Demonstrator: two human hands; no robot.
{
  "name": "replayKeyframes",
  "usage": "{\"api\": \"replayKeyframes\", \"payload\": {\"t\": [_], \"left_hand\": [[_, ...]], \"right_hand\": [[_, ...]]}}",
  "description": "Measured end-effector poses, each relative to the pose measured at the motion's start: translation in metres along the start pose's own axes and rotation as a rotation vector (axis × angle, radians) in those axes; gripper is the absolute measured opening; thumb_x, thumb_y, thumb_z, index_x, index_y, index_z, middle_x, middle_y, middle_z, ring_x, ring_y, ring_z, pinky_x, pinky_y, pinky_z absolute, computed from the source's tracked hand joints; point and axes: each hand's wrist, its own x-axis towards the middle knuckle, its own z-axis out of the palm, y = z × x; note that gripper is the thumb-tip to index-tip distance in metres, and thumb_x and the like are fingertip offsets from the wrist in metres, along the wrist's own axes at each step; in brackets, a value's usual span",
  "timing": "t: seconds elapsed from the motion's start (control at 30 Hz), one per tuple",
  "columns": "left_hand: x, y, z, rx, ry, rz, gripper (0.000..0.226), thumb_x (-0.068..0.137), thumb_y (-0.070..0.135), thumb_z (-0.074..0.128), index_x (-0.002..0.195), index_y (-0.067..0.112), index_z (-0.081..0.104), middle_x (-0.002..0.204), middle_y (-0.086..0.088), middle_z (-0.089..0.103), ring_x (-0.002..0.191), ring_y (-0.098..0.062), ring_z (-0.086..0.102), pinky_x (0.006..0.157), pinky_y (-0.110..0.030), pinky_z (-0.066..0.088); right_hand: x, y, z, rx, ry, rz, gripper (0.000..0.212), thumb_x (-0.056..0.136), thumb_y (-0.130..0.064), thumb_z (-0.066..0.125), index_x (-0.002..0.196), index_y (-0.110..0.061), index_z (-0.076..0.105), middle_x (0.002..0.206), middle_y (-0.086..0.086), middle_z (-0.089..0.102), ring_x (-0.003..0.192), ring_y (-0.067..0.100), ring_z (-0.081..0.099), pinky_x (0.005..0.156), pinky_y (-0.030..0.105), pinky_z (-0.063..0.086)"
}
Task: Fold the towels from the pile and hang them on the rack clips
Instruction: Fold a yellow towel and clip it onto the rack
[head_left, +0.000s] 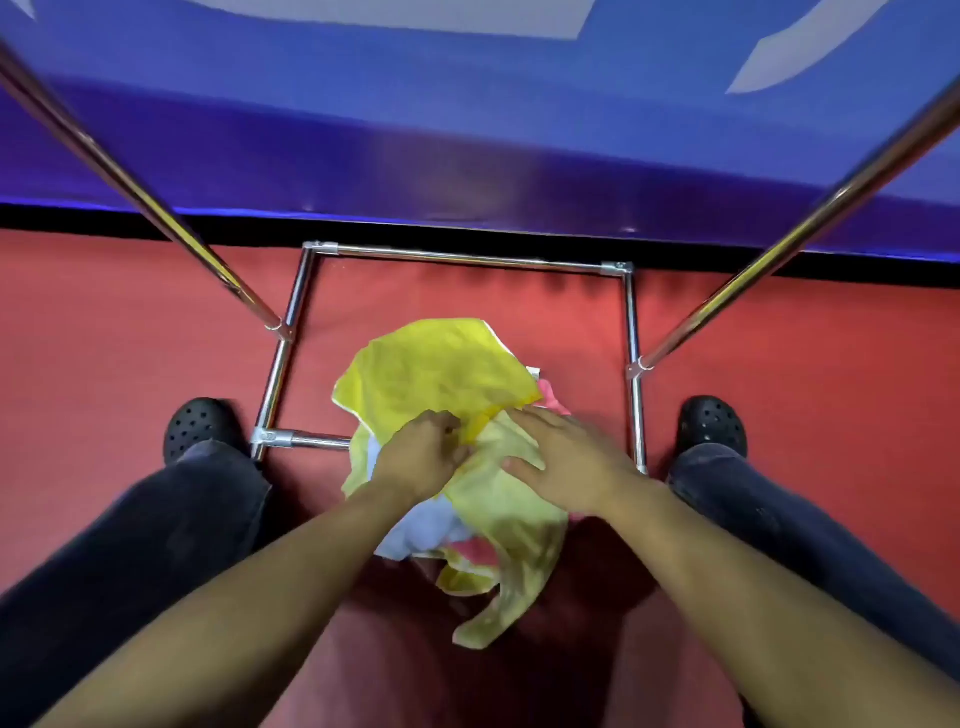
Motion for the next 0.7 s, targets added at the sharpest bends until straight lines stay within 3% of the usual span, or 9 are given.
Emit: {"api": "replayKeyframes", "payload": {"t": [0.13,0.3,0.53,0.63,0.7], "left_hand": [[0.020,-0.004,0.022,0.051,0.004,-0.059,0.043,0.089,0.047,0.071,0.121,0.018,0.066,0.113,-0.004,0.063,0.105,-0.028,0.063,0.084,-0.043,0.054],[0.030,-0.015,0.032,0.121,0.019,-0.074,0.017,0.098,0.031,0.058,0.097,0.017,0.066,0.096,-0.005,0.066,0.093,-0.031,0.065,0.070,-0.039,0.052],[0.004,0.002,-0.037,-0.283,0.031,0.109,0.019,0.100,0.020,0.063,0.082,0.024,0.065,0.078,0.008,0.066,0.071,-0.013,0.062,0.070,-0.035,0.052],[-0.022,0.025,-0.091,-0.377,-0.065,0.209,0.017,0.101,0.021,0.063,0.086,0.015,0.067,0.076,-0.011,0.066,0.067,-0.014,0.055,0.066,-0.037,0.047],[-0.044,0.045,-0.125,-0.427,-0.080,0.270,0.017,0.101,0.021,0.063,0.085,0.021,0.068,0.075,-0.012,0.060,0.071,-0.015,0.050,0.066,-0.034,0.043]], "right_hand": [[0.009,0.013,0.012,0.088,-0.006,0.040,0.070,0.099,-0.056,0.049,0.159,-0.029,0.025,0.165,-0.010,0.029,0.154,0.014,0.020,0.118,0.033,0.028],[0.015,0.016,0.015,0.122,-0.007,0.071,0.071,0.099,-0.058,0.049,0.159,-0.032,0.023,0.166,-0.011,0.027,0.154,0.013,0.020,0.114,0.032,0.032],[0.000,0.001,-0.010,0.232,0.081,0.060,0.076,0.094,-0.058,0.057,0.158,-0.043,0.019,0.166,-0.014,0.027,0.150,0.014,0.031,0.117,0.033,0.033],[-0.014,-0.013,-0.031,0.348,0.114,0.051,0.086,0.090,-0.055,0.067,0.160,-0.041,0.019,0.165,-0.010,0.027,0.151,0.012,0.028,0.120,0.030,0.029],[-0.026,-0.026,-0.048,0.479,0.115,0.031,0.097,0.084,-0.049,0.078,0.161,-0.032,0.021,0.162,-0.004,0.033,0.148,0.010,0.033,0.120,0.027,0.028]]}}
